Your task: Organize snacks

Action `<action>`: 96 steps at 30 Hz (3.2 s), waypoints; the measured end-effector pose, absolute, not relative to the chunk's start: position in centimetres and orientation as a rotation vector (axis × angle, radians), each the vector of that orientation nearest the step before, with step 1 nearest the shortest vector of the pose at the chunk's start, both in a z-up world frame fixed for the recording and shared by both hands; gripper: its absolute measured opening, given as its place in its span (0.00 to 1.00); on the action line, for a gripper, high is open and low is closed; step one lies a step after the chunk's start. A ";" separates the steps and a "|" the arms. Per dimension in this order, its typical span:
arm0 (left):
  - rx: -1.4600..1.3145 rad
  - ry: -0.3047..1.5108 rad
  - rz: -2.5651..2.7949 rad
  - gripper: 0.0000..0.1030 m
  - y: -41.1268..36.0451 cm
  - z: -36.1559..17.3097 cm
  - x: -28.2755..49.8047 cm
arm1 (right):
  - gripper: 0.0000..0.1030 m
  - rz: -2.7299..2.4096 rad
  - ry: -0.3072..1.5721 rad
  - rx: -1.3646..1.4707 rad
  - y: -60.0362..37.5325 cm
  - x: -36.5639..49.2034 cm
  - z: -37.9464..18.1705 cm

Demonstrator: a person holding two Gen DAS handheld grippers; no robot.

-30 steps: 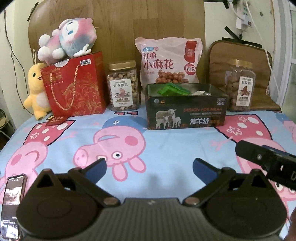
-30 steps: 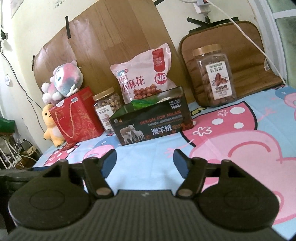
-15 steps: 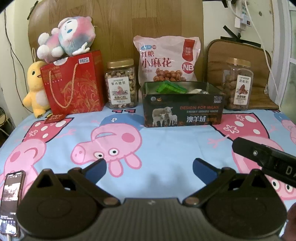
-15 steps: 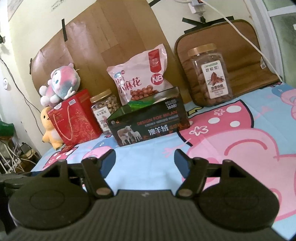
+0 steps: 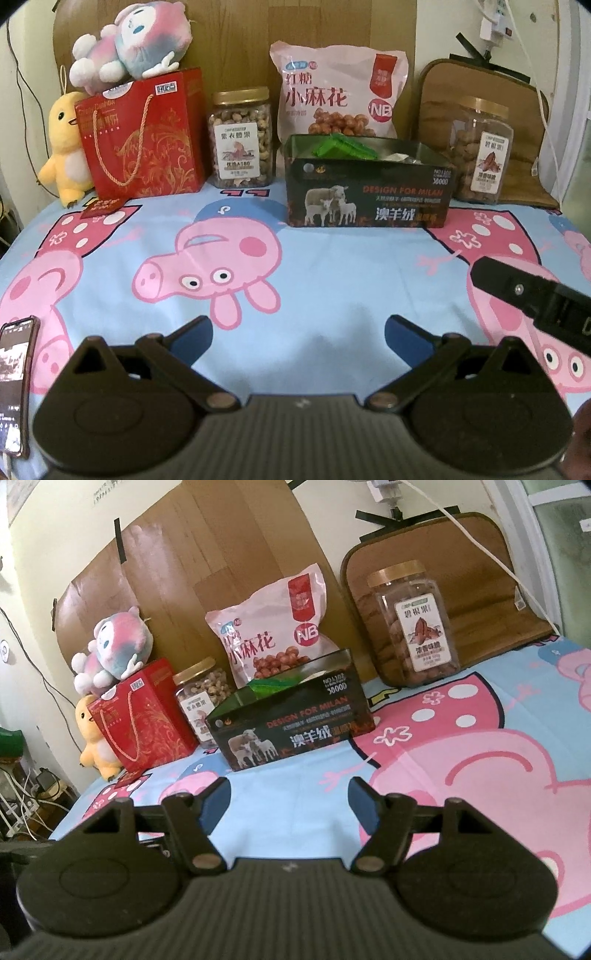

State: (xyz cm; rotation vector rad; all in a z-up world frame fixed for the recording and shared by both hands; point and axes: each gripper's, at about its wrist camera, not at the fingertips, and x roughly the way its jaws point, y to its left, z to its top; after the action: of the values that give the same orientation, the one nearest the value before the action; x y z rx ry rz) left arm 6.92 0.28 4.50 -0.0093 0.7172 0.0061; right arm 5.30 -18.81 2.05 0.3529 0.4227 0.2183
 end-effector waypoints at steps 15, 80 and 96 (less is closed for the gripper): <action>0.003 0.770 -0.024 1.00 -0.1 3.4 7.2 | 0.71 0.209 0.433 0.365 -18.9 5.5 1.8; -0.062 0.863 0.076 1.00 1.6 2.1 8.2 | 0.71 0.203 0.465 0.384 -18.7 5.8 1.1; -0.044 0.863 0.062 1.00 1.3 2.1 8.1 | 0.71 0.195 0.458 0.393 -18.5 5.6 0.9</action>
State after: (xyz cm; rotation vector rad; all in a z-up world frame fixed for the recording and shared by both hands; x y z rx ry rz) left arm 8.12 1.33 2.08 -0.0439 0.8630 0.0624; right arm 5.57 -18.51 0.92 0.3933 0.4584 0.1948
